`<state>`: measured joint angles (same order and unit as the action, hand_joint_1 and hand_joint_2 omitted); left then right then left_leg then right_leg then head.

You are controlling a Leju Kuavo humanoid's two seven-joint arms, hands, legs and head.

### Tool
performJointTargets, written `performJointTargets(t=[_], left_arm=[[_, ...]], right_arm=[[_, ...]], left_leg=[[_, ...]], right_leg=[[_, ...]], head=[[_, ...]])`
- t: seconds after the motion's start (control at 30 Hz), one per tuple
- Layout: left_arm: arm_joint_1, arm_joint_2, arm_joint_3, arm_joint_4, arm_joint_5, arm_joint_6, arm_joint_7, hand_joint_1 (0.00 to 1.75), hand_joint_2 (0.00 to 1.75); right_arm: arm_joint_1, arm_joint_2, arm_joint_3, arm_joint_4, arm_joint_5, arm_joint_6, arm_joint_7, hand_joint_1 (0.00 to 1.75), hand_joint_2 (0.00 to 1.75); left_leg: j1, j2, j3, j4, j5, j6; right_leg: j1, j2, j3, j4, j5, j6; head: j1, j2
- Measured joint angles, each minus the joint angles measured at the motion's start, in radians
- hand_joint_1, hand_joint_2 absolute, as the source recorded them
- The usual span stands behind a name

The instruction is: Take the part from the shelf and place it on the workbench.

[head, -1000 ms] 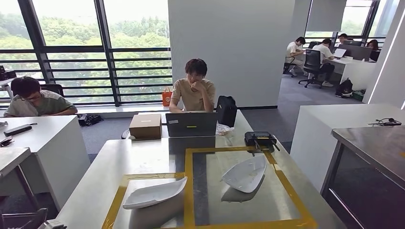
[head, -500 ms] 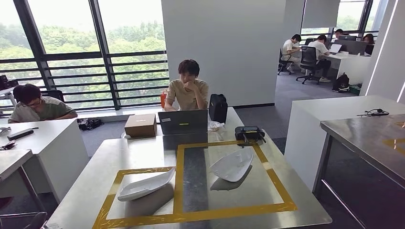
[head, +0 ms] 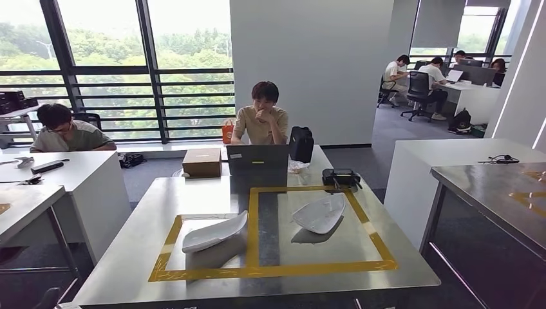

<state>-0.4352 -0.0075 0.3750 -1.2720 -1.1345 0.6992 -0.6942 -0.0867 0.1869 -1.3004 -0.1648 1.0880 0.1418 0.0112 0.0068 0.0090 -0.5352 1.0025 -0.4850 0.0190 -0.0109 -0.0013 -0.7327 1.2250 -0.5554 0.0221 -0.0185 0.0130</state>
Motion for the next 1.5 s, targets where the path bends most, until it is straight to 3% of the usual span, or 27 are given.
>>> performJointTargets(t=[0.03,0.1,0.17,0.23,0.27,0.37,0.43,0.5,0.53,0.57,0.6,0.67,0.73,0.77,0.8,0.87,0.9,0.93,1.03,1.07,1.13,1.2,1.27,1.3,1.4,1.43,1.5], left_arm=[[0.006,0.0,0.003,0.011,0.003,0.0,0.003,0.0,0.0],[0.02,0.0,0.01,0.037,0.004,0.0,0.014,0.0,0.0],[0.039,0.0,0.019,0.083,0.012,0.0,0.041,0.0,0.0],[0.07,-0.001,0.031,0.139,0.032,0.0,0.067,0.0,0.0],[0.085,-0.003,0.038,0.17,0.046,0.0,0.074,0.0,0.0],[0.13,-0.01,0.061,0.284,0.096,0.0,0.077,0.0,0.0],[0.16,-0.014,0.074,0.368,0.13,0.0,0.09,0.0,0.0],[0.181,-0.021,0.087,0.444,0.15,0.0,0.108,0.0,0.0],[0.189,-0.027,0.094,0.474,0.151,0.0,0.115,0.0,0.0],[0.197,-0.033,0.105,0.507,0.147,0.0,0.121,0.0,0.0],[0.207,-0.039,0.119,0.539,0.139,0.0,0.125,0.0,0.0],[0.224,-0.05,0.149,0.595,0.12,0.0,0.131,0.0,0.0],[0.23,-0.055,0.179,0.639,0.111,0.0,0.144,0.0,0.0],[0.229,-0.053,0.196,0.667,0.108,0.0,0.16,0.0,0.0],[0.229,-0.049,0.213,0.698,0.106,0.0,0.184,0.0,0.0],[0.233,-0.038,0.246,0.77,0.102,-0.011,0.257,0.0,0.0],[0.237,-0.033,0.26,0.806,0.101,-0.024,0.302,0.0,0.0],[0.243,-0.027,0.273,0.84,0.098,-0.039,0.351,0.0,0.0],[0.285,-0.011,0.3,0.924,0.095,-0.092,0.504,0.0,0.0],[0.303,-0.006,0.311,0.947,0.105,-0.111,0.551,0.0,0.0],[0.336,0.0,0.341,0.983,0.142,-0.146,0.629,0.0,0.0],[0.359,0.001,0.376,1.009,0.18,-0.174,0.71,0.0,0.0],[0.37,0.003,0.411,1.026,0.215,-0.199,0.788,0.0,0.0],[0.372,0.004,0.429,1.032,0.229,-0.211,0.82,0.0,0.0],[0.377,0.006,0.474,1.046,0.254,-0.249,0.871,0.0,0.0],[0.38,0.006,0.485,1.049,0.258,-0.259,0.875,0.0,0.0],[0.382,0.005,0.499,1.055,0.262,-0.271,0.866,0.0,0.0]], right_arm=[[0.0,0.0,0.0,0.0,0.0,-0.001,0.001,0.0,0.0],[0.0,0.0,0.0,0.0,0.002,-0.003,0.003,0.0,0.0],[-0.001,-0.002,0.0,0.0,0.005,-0.005,0.009,0.0,0.0],[-0.002,-0.004,0.0,0.0,0.011,-0.008,0.02,0.0,0.0],[-0.001,-0.004,0.0,0.0,0.014,-0.008,0.027,0.0,0.0],[0.002,-0.004,0.0,0.0,0.024,-0.007,0.036,0.0,0.0],[0.002,-0.005,0.0,0.0,0.024,-0.008,0.034,0.0,0.0],[0.002,-0.006,0.0,0.0,0.023,-0.014,0.033,0.0,0.0],[0.003,-0.007,0.0,0.0,0.022,-0.017,0.031,0.0,0.0],[0.003,-0.008,0.0,0.0,0.022,-0.019,0.03,0.0,0.0],[0.004,-0.009,0.0,0.0,0.022,-0.021,0.027,0.0,0.0],[0.005,-0.01,0.0,0.0,0.023,-0.021,0.021,0.0,0.0],[0.006,-0.011,0.0,0.0,0.028,-0.02,0.017,0.0,0.0],[0.005,-0.012,0.0,0.0,0.032,-0.019,0.016,0.0,0.0],[0.005,-0.014,0.001,0.0,0.036,-0.017,0.016,0.0,0.0],[0.006,-0.019,0.002,0.0,0.042,-0.013,0.013,0.0,0.0],[0.006,-0.021,0.002,0.0,0.043,-0.011,0.01,0.0,0.0],[0.007,-0.023,0.002,0.0,0.044,-0.009,0.007,0.0,0.0],[0.007,-0.028,0.002,0.0,0.046,-0.004,0.001,0.0,0.0],[0.007,-0.03,0.002,0.0,0.046,-0.002,-0.001,0.0,0.0],[0.006,-0.035,0.002,0.0,0.046,0.0,-0.001,0.0,0.0],[0.005,-0.041,0.002,0.0,0.046,0.001,0.002,0.0,0.0],[0.003,-0.045,0.002,0.0,0.045,-0.002,0.012,0.0,0.0],[0.003,-0.047,0.002,0.0,0.045,-0.005,0.019,0.0,0.0],[0.002,-0.053,0.002,0.0,0.048,-0.014,0.048,0.0,0.0],[0.001,-0.056,0.002,0.0,0.05,-0.017,0.056,0.0,0.0],[0.001,-0.06,0.002,0.0,0.054,-0.021,0.068,0.0,0.0]], left_leg=[[0.0,0.0,-0.016,0.002,0.012,-0.001],[0.001,0.0,-0.049,0.011,0.034,-0.005],[0.003,0.0,-0.078,0.022,0.048,-0.014],[0.003,0.001,-0.097,0.033,0.06,-0.027],[0.002,0.002,-0.101,0.035,0.067,-0.033],[0.002,0.001,-0.106,0.032,0.077,-0.051],[0.004,-0.001,-0.126,0.073,0.022,-0.061],[0.005,-0.003,-0.156,0.181,-0.077,-0.067],[0.005,-0.004,-0.165,0.238,-0.109,-0.068],[0.005,-0.004,-0.164,0.279,-0.118,-0.067],[0.005,-0.004,-0.149,0.291,-0.105,-0.065],[0.004,-0.004,-0.071,0.219,-0.057,-0.055],[-0.002,-0.004,0.028,0.082,-0.058,-0.042],[-0.006,-0.004,0.059,0.032,-0.069,-0.037],[-0.01,-0.003,0.07,0.006,-0.078,-0.033],[-0.011,-0.002,0.062,-0.003,-0.063,-0.02],[-0.01,-0.001,0.054,-0.005,-0.052,-0.012],[-0.008,0.0,0.044,-0.007,-0.04,-0.005],[-0.006,0.004,0.005,-0.004,-0.008,0.004],[-0.007,0.006,-0.009,0.0,0.002,0.003],[-0.006,0.008,-0.038,0.01,0.018,0.0],[-0.006,0.007,-0.066,0.023,0.032,-0.006],[-0.006,0.004,-0.082,0.031,0.045,-0.017],[-0.006,0.003,-0.085,0.031,0.052,-0.023],[-0.003,-0.002,-0.092,0.031,0.058,-0.042],[-0.002,-0.004,-0.101,0.049,0.032,-0.047],[0.001,-0.006,-0.128,0.139,-0.058,-0.056]], right_leg=[[0.0,0.0,-0.007,0.054,-0.018,0.002],[-0.001,0.0,0.02,0.08,0.006,0.004],[-0.003,0.0,0.108,-0.02,0.045,0.003],[-0.001,0.005,0.191,-0.142,0.037,-0.005],[0.001,0.007,0.208,-0.174,0.024,-0.012],[0.003,0.006,0.199,-0.189,0.034,-0.037],[0.0,0.002,0.181,-0.195,0.055,-0.051],[0.002,0.0,0.154,-0.196,0.078,-0.057],[0.004,-0.002,0.14,-0.195,0.09,-0.057],[0.005,-0.003,0.125,-0.194,0.101,-0.058],[0.007,-0.004,0.111,-0.193,0.112,-0.057],[0.009,-0.004,0.087,-0.191,0.132,-0.054],[0.011,-0.006,0.072,-0.19,0.15,-0.045],[0.011,-0.008,0.071,-0.191,0.159,-0.039],[0.009,-0.01,0.071,-0.194,0.167,-0.033],[0.005,-0.01,0.07,-0.199,0.179,-0.018],[0.004,-0.009,0.065,-0.191,0.165,-0.012],[0.004,-0.007,0.056,-0.167,0.131,-0.007],[0.001,-0.004,0.018,0.005,-0.021,0.003],[0.001,-0.004,0.016,0.056,-0.039,0.005],[0.001,-0.004,0.055,0.069,-0.009,0.006],[0.002,-0.002,0.154,-0.05,0.024,0.001],[0.006,0.002,0.234,-0.174,0.012,-0.01],[0.008,0.003,0.247,-0.203,0.001,-0.017],[0.006,-0.001,0.234,-0.216,0.02,-0.039],[0.004,-0.004,0.226,-0.22,0.031,-0.048],[0.002,-0.008,0.205,-0.222,0.052,-0.056]], head=[[0.0,0.0],[0.001,0.0],[0.003,0.0],[0.004,0.0],[0.004,0.0],[0.003,0.0],[0.001,0.0],[0.0,0.0],[0.0,0.0],[0.0,0.0],[0.0,0.0],[0.0,0.0],[0.0,0.0],[0.0,0.0],[0.0,0.0],[-0.001,0.0],[-0.001,0.0],[0.0,0.0],[0.003,0.0],[0.003,0.0],[0.004,0.0],[0.005,0.0],[0.005,0.0],[0.004,0.0],[0.003,0.0],[0.003,0.0],[0.0,0.0]])
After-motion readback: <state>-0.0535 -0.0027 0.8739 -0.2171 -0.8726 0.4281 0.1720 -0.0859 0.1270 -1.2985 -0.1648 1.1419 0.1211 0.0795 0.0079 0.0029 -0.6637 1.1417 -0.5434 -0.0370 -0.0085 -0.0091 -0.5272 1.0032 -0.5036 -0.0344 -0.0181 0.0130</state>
